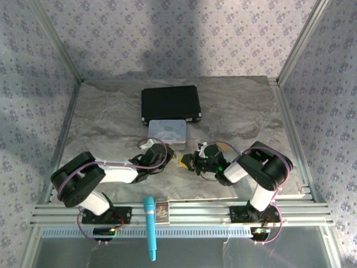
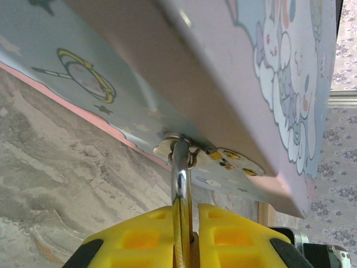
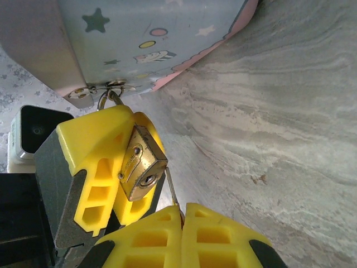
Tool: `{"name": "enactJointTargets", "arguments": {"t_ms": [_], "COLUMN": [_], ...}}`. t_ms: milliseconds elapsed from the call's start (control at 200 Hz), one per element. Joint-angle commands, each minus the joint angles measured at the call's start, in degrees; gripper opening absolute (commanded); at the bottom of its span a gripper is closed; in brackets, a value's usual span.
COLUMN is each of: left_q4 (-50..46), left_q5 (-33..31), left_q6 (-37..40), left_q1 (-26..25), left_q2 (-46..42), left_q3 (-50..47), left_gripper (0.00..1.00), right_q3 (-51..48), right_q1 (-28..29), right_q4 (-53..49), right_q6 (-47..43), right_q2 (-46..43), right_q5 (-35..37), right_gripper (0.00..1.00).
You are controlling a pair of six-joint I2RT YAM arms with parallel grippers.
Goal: Unlock the padlock with the key
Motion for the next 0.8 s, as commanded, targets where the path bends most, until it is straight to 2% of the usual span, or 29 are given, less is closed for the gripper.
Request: {"name": "enactJointTargets", "arguments": {"t_ms": [0, 795], "left_q4": [2.68, 3.05], "left_q5": [-0.03, 0.54], "left_q6": [0.94, -0.39], "left_q1": [-0.51, -0.49], "left_q2": [-1.55, 0.79], "left_q3": [0.82, 0.88], "left_gripper": [0.0, 0.0], "right_q3": [1.04, -0.69], "right_q1": [0.1, 0.48], "right_q4": [3.99, 4.34], "right_q6": [-0.77, -3.34], "right_q2": [-0.47, -4.25], "right_q5": [-0.36, 1.05], "right_gripper": [0.0, 0.0]}}
